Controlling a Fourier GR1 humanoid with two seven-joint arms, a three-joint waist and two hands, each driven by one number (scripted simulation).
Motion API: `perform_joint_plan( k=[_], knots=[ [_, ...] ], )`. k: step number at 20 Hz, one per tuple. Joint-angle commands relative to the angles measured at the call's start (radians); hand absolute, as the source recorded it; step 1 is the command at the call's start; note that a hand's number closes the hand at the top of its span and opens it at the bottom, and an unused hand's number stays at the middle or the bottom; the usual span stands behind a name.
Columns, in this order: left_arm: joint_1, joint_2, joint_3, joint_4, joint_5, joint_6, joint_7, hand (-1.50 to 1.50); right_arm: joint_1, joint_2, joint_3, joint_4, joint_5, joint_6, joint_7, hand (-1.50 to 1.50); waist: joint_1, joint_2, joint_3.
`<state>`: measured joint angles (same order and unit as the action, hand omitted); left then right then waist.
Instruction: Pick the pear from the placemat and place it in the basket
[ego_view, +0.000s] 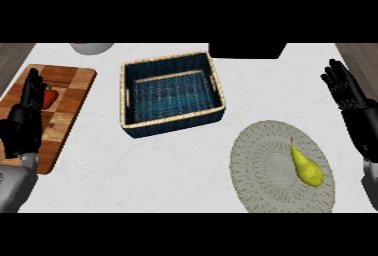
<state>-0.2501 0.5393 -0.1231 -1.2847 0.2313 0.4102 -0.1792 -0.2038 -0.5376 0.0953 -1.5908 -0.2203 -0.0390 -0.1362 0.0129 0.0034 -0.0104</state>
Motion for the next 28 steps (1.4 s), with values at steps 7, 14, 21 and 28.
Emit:
perform_joint_plan(
  k=[7, 14, 21, 28],
  knots=[
    [0.105, -0.239, -0.131, -0.175, 0.082, -0.036, 0.032, 0.0, 0.18, -0.087, -0.008, -0.08, -0.063, 0.336, -0.244, 1.5, -0.027, -0.014, 0.012],
    [0.186, -0.218, -0.147, -0.297, 0.073, -0.036, 0.065, 0.0, 0.37, 0.184, 0.18, -0.265, 0.26, -0.139, -0.046, -1.5, -0.02, -0.01, 0.009],
    [0.2, -0.198, -0.133, -0.344, 0.085, -0.034, 0.097, 0.0, 0.404, -0.068, -0.021, -0.351, 0.549, -0.268, 0.319, -1.5, -0.028, -0.015, 0.002],
    [0.197, -0.215, -0.132, -0.315, 0.073, -0.03, 0.081, 0.0, 0.415, -0.39, -0.08, -0.559, 0.498, 0.119, 0.696, -1.5, -0.03, -0.008, 0.003]
  ],
)
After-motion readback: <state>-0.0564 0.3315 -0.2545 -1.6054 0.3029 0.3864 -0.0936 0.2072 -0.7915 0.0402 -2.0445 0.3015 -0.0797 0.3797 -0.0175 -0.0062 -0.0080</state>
